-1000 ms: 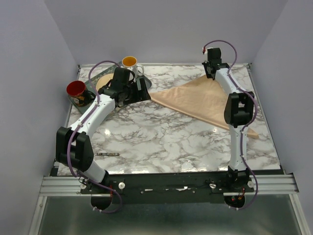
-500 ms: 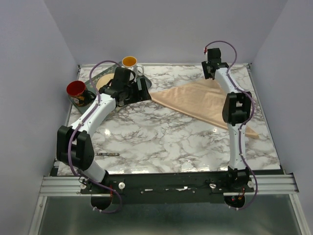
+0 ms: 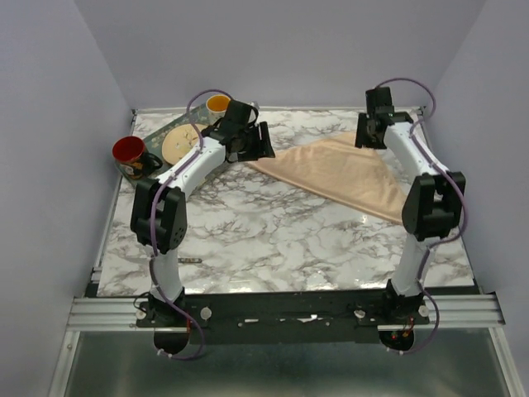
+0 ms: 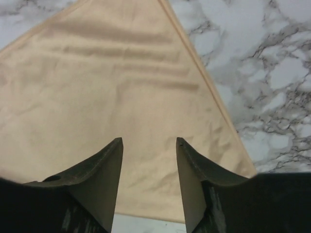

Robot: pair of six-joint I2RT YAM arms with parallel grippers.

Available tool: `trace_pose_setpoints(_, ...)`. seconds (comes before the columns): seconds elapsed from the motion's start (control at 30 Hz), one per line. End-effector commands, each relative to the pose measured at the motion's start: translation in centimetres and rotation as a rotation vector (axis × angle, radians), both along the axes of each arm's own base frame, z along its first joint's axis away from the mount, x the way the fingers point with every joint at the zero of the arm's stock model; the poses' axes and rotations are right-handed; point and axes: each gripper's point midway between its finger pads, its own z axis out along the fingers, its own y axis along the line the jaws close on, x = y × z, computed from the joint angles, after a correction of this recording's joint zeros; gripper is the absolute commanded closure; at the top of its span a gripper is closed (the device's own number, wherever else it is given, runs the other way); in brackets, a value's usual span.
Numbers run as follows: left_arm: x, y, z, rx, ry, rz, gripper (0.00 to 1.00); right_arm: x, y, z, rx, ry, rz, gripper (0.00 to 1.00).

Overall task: Fold the napkin, place the utensils inside, and roll it up
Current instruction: Fold the napkin

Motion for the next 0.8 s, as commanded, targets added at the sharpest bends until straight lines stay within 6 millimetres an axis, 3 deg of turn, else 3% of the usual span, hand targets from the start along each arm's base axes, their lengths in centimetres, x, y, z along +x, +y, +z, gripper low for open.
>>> trace_pose_setpoints(0.0, 4.3, -1.9, -1.4, 0.012, -0.035, 0.044, 0.36, -8.4, 2.3, -2.3, 0.254, 0.080, -0.123, 0.55)
trace_pose_setpoints(0.07, 5.4, -2.7, -3.1, 0.036, -0.020, 0.044, 0.45, -10.1, 3.6, -1.9, 0.335, 0.065, -0.089, 0.78)
trace_pose_setpoints(0.1, 5.6, -2.9, -3.9, 0.042, -0.009, 0.046, 0.48, -11.7, 3.9, -3.4, 0.355, 0.106, -0.087, 0.94)
trace_pose_setpoints(0.13, 5.7, -3.0, -5.5, 0.058, 0.023, 0.049, 0.53, -12.6, 5.2, -4.0, 0.416, 0.140, -0.049, 0.99)
trace_pose_setpoints(0.2, 5.7, -3.3, -6.9, 0.055, 0.056, 0.049, 0.58, -13.0, 7.4, -4.0, 0.516, 0.128, 0.041, 0.99)
trace_pose_setpoints(0.23, 5.7, -3.4, -7.8, 0.057, 0.072, 0.044, 0.62, -14.3, 9.3, -4.8, 0.610, 0.173, 0.117, 0.99)
trace_pose_setpoints(0.37, 5.3, -3.8, -8.9, 0.057, 0.084, 0.019, 0.70, -14.4, 12.2, -4.9, 0.758, 0.185, 0.243, 0.99)
trace_pose_setpoints(0.6, 6.4, -3.4, -10.7, 0.090, 0.088, 0.025, 0.71, -12.6, 13.5, -6.6, 0.816, 0.220, 0.285, 0.99)
trace_pose_setpoints(0.77, 7.0, -1.7, -12.6, 0.122, 0.125, 0.064, 0.71, -12.6, 12.4, -9.0, 0.810, 0.264, 0.202, 0.99)
